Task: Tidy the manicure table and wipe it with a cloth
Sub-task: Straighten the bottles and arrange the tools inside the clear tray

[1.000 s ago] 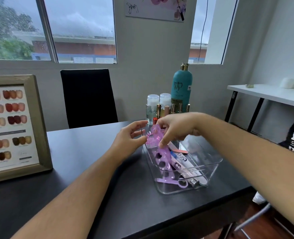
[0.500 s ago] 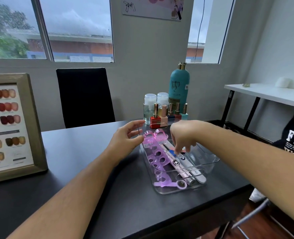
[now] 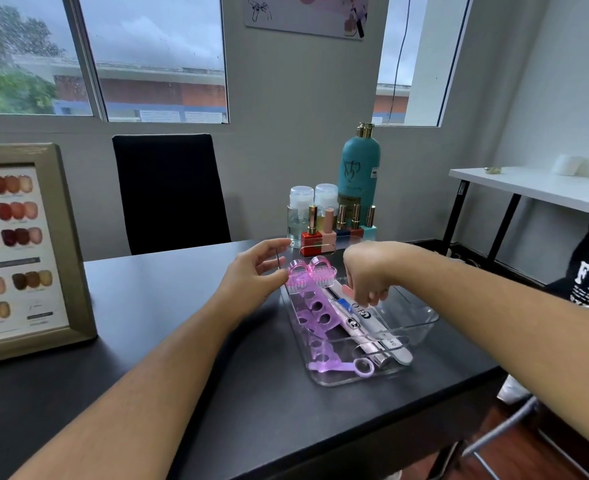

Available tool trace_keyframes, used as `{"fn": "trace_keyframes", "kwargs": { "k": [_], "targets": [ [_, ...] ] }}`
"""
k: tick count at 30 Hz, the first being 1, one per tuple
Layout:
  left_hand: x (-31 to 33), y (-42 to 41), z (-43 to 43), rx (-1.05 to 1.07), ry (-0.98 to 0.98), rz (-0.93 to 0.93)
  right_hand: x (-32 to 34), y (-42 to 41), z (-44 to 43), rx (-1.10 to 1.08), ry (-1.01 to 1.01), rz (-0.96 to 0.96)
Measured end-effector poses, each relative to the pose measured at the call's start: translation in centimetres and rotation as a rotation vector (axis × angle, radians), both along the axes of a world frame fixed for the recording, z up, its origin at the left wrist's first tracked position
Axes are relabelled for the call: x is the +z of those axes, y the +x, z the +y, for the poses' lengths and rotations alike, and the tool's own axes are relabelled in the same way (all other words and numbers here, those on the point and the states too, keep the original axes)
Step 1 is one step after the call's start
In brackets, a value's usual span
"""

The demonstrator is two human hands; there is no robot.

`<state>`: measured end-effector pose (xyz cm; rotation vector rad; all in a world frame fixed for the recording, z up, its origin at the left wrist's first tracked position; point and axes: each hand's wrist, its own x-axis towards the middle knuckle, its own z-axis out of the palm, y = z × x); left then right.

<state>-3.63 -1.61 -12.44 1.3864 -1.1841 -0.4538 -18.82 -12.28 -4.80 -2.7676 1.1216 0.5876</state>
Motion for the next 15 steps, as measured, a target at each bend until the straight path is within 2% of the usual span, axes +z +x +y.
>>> {"fn": "trace_keyframes", "kwargs": {
  "k": [3,7,9,15],
  "targets": [
    [0.0,-0.1,0.0,0.004,0.001,0.004,1.0,-0.4,-0.1,-0.030,0.106,-0.079],
    [0.1,-0.1,0.0,0.003,0.002,0.006,2.2,-0.7,0.4,-0.031,0.347,-0.244],
    [0.1,-0.1,0.0,0.003,0.001,0.004,2.2,-0.7,0.8,-0.013,0.415,-0.245],
    [0.0,-0.1,0.0,-0.007,-0.005,0.030,1.1,-0.6,0.0,-0.074,0.126,-0.195]
  ]
}}
